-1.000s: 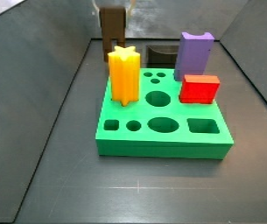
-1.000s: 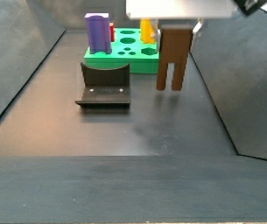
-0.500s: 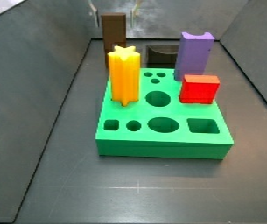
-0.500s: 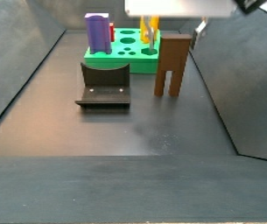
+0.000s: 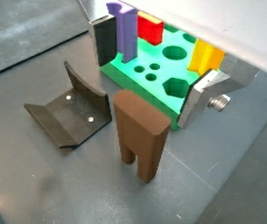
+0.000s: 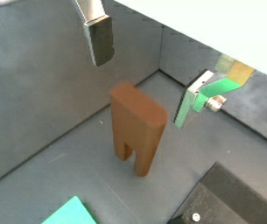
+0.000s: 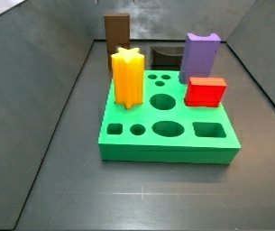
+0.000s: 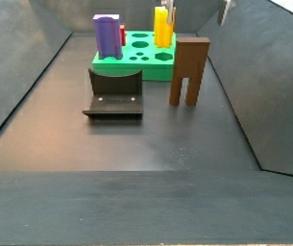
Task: Pick up the square-circle object. Move up. Rotate the square-circle object. Move to above the board. Insert the square-circle object.
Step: Rotate the square-circle object.
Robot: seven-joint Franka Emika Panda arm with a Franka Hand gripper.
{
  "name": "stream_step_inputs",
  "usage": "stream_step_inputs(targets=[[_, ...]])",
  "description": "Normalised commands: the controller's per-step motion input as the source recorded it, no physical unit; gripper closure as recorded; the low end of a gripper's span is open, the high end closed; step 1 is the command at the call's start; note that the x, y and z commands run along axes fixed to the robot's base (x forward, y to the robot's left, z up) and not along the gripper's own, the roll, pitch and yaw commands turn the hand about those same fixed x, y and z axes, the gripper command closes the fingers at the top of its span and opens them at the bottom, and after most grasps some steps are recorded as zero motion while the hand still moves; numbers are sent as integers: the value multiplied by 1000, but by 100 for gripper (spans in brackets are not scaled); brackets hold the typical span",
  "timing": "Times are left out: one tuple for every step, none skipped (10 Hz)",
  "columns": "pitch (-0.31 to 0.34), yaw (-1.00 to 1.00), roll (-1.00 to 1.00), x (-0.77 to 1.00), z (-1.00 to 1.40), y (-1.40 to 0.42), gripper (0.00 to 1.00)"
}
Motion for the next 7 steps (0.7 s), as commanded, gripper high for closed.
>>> stream_step_inputs(targets=[[8,1000,-1,0,0,83,0],[8,1000,-1,6,-25,75,0],[7,1000,-1,13,-12,41,0],[8,1000,-1,14,-11,31,0],[8,1000,-1,15,-12,22,0],[8,1000,-1,15,-11,16,0],[8,1000,-1,16,-11,13,0]])
